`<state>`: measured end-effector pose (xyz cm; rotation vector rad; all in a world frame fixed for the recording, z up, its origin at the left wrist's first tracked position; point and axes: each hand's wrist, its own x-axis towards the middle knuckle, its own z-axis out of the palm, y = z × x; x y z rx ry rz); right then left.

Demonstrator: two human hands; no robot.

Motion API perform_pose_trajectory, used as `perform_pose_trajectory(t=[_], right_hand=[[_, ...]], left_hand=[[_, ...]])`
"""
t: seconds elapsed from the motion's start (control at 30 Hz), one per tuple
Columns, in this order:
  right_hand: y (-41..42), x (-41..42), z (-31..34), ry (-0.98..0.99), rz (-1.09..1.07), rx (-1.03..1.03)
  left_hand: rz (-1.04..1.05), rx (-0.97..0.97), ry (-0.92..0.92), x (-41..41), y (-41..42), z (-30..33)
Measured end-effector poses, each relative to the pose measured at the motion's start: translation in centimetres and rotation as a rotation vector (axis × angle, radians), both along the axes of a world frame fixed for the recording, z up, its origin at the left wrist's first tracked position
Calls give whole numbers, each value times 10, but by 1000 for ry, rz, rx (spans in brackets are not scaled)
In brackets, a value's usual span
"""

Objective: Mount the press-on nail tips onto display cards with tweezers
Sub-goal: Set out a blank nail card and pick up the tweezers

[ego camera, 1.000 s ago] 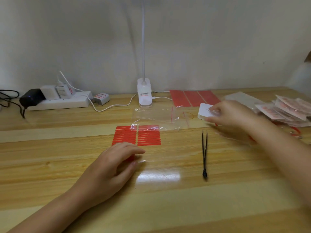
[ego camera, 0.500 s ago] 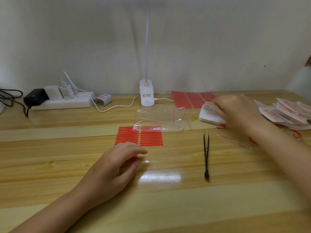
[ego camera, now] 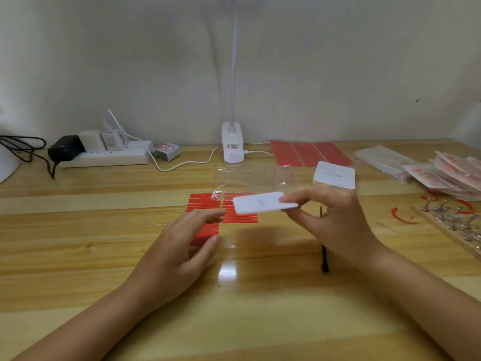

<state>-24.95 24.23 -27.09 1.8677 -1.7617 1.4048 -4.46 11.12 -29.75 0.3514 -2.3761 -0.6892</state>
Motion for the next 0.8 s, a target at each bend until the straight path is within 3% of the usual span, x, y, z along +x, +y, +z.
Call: perform_pose_trajectory(t=[0.17,0.37,0.53,0.8], right_hand=[[1,1,-13,-99,97,252],[1,6,-14,-102,238,367],[-5,11,-13,214,257,400],[-4,10,-11,343,146,532]], left_hand=[[-38,-71,-1,0,1,2],[-77,-182,-61,0,6,2],[-116,-219,-115,2,5,4],[-166,-265,-229,3,4,0]])
